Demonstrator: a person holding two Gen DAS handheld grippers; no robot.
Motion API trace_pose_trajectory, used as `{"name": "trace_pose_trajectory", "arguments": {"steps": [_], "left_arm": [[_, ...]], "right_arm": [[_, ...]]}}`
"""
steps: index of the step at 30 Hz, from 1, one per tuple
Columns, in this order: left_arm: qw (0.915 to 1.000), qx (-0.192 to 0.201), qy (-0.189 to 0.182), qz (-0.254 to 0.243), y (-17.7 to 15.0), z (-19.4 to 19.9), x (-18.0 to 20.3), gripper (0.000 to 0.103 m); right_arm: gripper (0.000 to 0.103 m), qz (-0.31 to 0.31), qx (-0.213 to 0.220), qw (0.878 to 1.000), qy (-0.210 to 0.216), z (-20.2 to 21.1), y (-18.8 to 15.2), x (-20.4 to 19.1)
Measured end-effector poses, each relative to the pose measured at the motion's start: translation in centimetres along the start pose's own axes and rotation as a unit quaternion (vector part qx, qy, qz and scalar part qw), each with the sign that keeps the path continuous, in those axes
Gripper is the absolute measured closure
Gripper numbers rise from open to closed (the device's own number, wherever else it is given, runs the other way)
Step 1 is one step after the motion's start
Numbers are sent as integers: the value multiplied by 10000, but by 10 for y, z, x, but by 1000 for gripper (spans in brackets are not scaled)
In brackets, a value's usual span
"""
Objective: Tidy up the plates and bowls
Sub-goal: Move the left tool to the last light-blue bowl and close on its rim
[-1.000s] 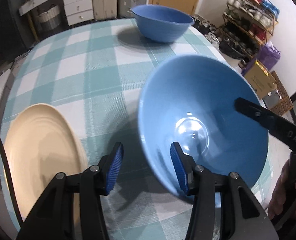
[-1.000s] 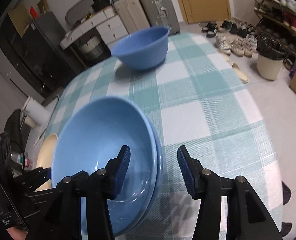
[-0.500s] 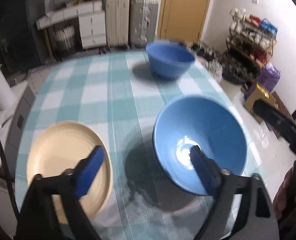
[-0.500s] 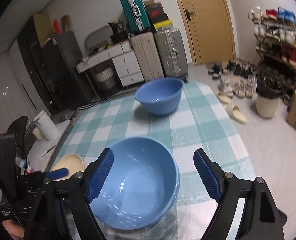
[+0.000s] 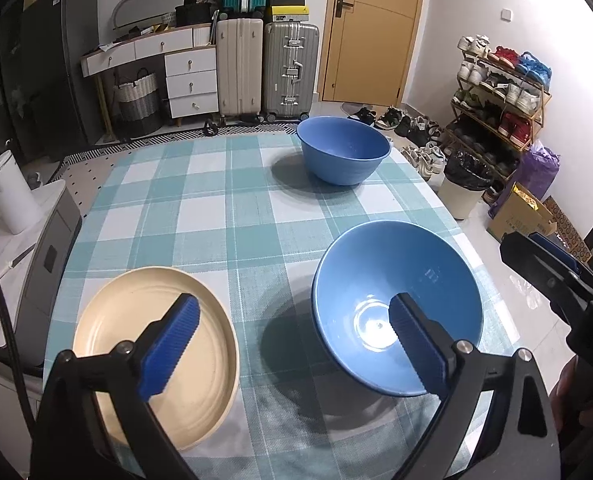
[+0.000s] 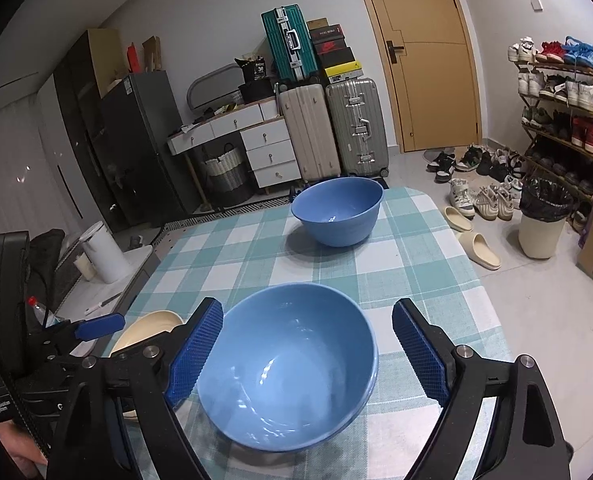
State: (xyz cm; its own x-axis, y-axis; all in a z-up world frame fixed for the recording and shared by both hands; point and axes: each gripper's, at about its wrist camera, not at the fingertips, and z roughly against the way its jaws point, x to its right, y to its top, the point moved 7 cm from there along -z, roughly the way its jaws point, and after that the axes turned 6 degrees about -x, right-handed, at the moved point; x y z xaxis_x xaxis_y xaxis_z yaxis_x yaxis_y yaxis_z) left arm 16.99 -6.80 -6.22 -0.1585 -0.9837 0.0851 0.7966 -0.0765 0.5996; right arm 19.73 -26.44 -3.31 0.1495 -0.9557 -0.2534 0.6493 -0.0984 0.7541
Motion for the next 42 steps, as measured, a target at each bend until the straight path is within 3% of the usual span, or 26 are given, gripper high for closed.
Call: {"name": "trace_pose_trajectory", "arguments": {"steps": [10, 15, 28, 35, 42], "left_arm": [[9994, -273, -2, -194, 36, -19, -1, 7], [9992, -339, -121, -161, 75, -33, -3, 7], [9912, -1305, -225, -45, 183, -151, 6, 7], [9825, -1804, -222, 421, 203, -225, 0, 7], [9770, -1992, -435, 625, 205, -257, 3, 11]], "right_arm": [[15, 95, -153, 9998, 92, -9, 23, 10], [15, -190, -409, 9973, 581, -26, 42, 21], [15, -742, -472, 9915, 955, -75, 118, 56], [15, -706, -595, 9903, 1039, -110, 120, 61], [15, -751, -777, 9907, 823, -150, 124, 87]]}}
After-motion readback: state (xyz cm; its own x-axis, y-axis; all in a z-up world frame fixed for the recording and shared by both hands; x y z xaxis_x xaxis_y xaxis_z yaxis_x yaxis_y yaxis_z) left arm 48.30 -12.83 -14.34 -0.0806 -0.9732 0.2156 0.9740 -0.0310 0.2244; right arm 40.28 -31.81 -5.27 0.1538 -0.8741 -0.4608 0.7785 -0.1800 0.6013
